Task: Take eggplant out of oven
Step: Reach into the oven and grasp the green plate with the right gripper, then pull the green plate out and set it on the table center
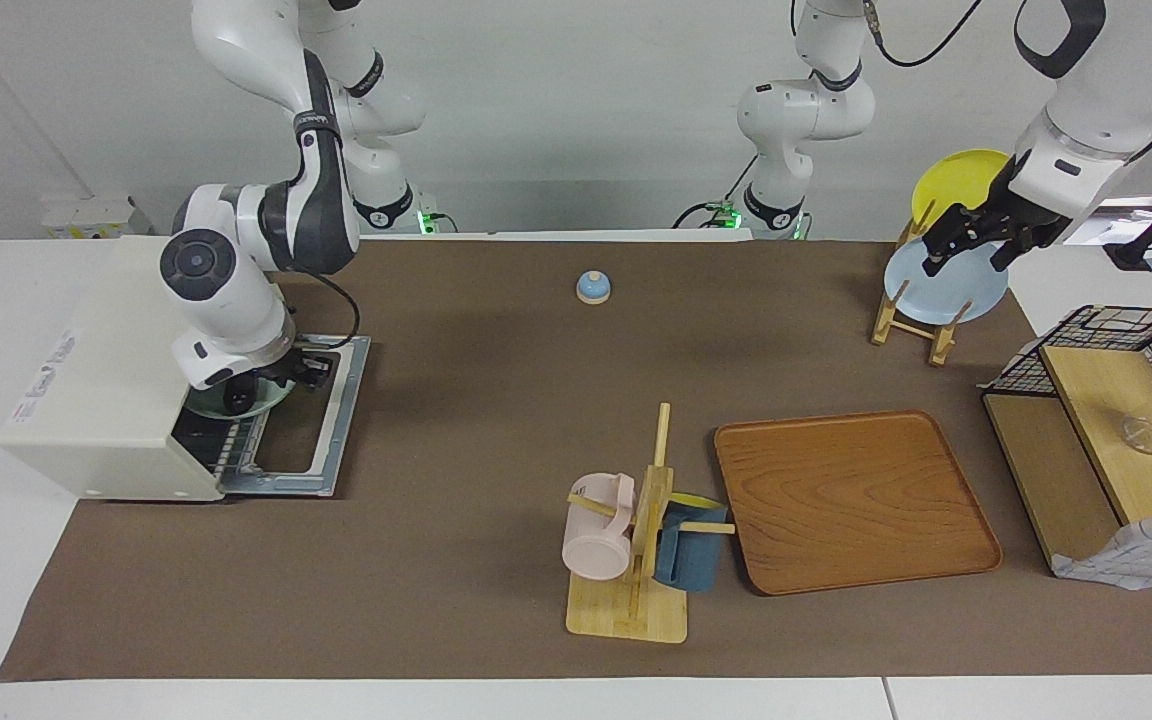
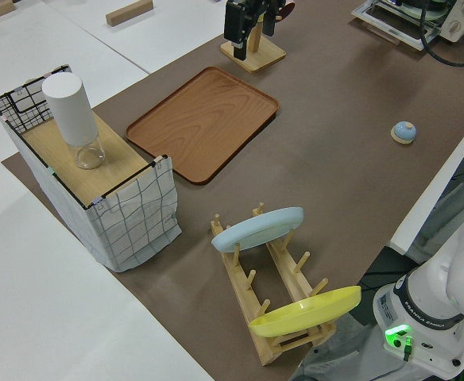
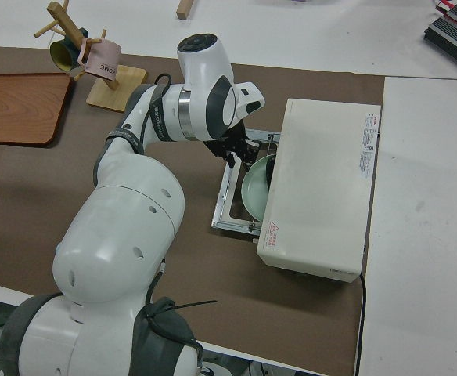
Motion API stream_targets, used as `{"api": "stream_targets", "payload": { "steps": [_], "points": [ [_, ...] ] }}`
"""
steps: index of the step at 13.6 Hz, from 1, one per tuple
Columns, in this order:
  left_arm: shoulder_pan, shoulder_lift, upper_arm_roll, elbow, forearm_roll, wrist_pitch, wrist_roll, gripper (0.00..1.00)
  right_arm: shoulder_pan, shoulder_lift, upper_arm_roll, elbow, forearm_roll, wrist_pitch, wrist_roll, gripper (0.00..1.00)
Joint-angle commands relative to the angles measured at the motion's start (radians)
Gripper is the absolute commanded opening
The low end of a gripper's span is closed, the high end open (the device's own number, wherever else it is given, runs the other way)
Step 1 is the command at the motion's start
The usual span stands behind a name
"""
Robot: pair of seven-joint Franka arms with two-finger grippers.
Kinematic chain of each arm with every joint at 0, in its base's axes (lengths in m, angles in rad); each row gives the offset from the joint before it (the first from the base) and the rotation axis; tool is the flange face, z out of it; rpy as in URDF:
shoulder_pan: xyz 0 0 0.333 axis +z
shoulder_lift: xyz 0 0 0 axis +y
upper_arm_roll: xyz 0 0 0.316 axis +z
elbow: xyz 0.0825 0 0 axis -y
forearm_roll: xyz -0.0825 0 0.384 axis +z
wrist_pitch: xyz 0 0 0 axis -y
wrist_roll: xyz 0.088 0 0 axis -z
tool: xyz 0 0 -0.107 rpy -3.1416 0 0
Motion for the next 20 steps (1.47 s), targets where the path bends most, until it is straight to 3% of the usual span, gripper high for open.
{"api": "stream_targets", "payload": {
  "steps": [1, 2, 3, 5, 8, 11, 14, 16, 18, 20],
  "points": [
    [0.017, -0.020, -0.002, -0.012, -0.007, -0.066, 0.014, 1.00, -0.011, -0.045, 0.002, -0.068, -0.029, 0.038, -0.058, 0.35],
    [0.025, -0.023, -0.003, -0.013, -0.007, -0.060, 0.016, 1.00, -0.011, -0.047, 0.004, -0.068, -0.040, 0.036, -0.072, 0.33],
    [0.025, -0.024, -0.003, -0.013, -0.007, -0.057, 0.017, 1.00, -0.011, -0.047, 0.004, -0.068, -0.043, 0.034, -0.080, 0.22],
    [0.025, -0.024, -0.003, -0.013, -0.007, -0.055, 0.014, 1.00, -0.011, -0.047, 0.004, -0.068, -0.044, 0.031, -0.084, 0.17],
    [0.025, -0.024, -0.003, -0.013, -0.007, -0.057, 0.016, 1.00, -0.011, -0.051, 0.004, -0.077, -0.044, 0.036, -0.109, 0.00],
    [0.025, -0.024, -0.003, -0.013, -0.007, -0.055, 0.016, 1.00, 0.021, -0.039, 0.011, -0.023, -0.046, 0.004, -0.097, 0.00],
    [0.025, -0.024, -0.002, -0.015, -0.001, -0.054, 0.014, 1.00, 0.183, -0.008, 0.011, 0.087, -0.046, -0.105, 0.096, 0.00],
    [0.028, -0.023, -0.002, -0.018, 0.018, -0.031, 0.014, 1.00, 0.336, 0.048, 0.011, 0.228, -0.029, -0.215, 0.293, 0.00],
    [0.068, -0.030, -0.003, -0.051, 0.018, 0.033, 0.016, 1.00, 0.476, 0.206, 0.013, 0.460, 0.071, -0.313, 0.555, 0.00],
    [0.079, -0.051, -0.003, -0.106, 0.018, 0.085, 0.014, 1.00, 0.576, 0.377, 0.013, 0.684, 0.136, -0.337, 0.746, 0.00]
  ]
}}
